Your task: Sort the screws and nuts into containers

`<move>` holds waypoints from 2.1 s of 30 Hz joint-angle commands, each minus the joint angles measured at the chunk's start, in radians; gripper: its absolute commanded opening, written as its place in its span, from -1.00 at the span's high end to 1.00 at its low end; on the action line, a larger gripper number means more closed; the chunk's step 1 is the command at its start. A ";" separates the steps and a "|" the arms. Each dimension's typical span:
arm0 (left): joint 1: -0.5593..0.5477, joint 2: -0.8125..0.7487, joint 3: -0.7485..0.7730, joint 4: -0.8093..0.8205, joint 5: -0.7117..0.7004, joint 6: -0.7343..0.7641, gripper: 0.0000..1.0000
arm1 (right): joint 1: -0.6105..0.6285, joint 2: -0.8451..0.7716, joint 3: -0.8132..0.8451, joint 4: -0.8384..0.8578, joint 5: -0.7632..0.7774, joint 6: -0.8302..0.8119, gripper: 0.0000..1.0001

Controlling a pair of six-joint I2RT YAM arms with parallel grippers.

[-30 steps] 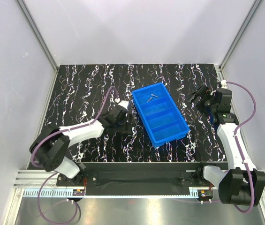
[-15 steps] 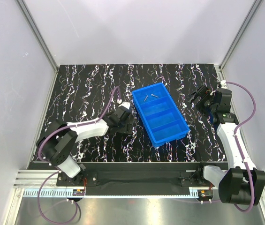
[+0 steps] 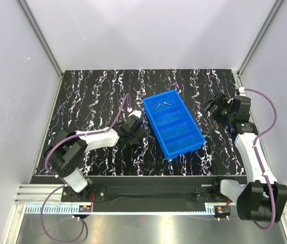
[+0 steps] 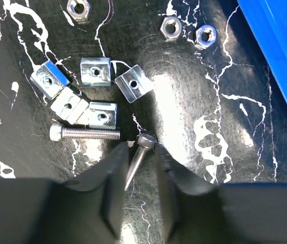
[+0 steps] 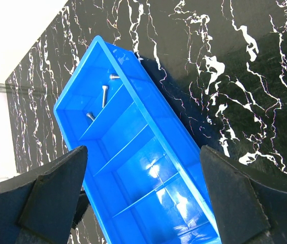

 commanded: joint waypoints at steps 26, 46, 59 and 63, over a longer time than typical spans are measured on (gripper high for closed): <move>0.073 -0.037 0.395 0.260 -0.006 0.102 0.97 | 0.003 0.010 0.003 0.027 0.033 0.011 -0.99; 0.084 0.268 0.659 0.235 0.131 0.232 0.27 | 0.005 -0.006 0.030 -0.024 0.096 -0.010 -0.99; 0.230 -0.321 0.124 0.009 -0.042 -0.089 -0.57 | 0.003 -0.036 0.006 -0.008 0.056 0.001 -0.99; 0.225 -0.371 -0.010 -0.059 -0.148 -0.200 -0.50 | 0.003 -0.041 -0.023 0.013 0.046 0.008 -0.99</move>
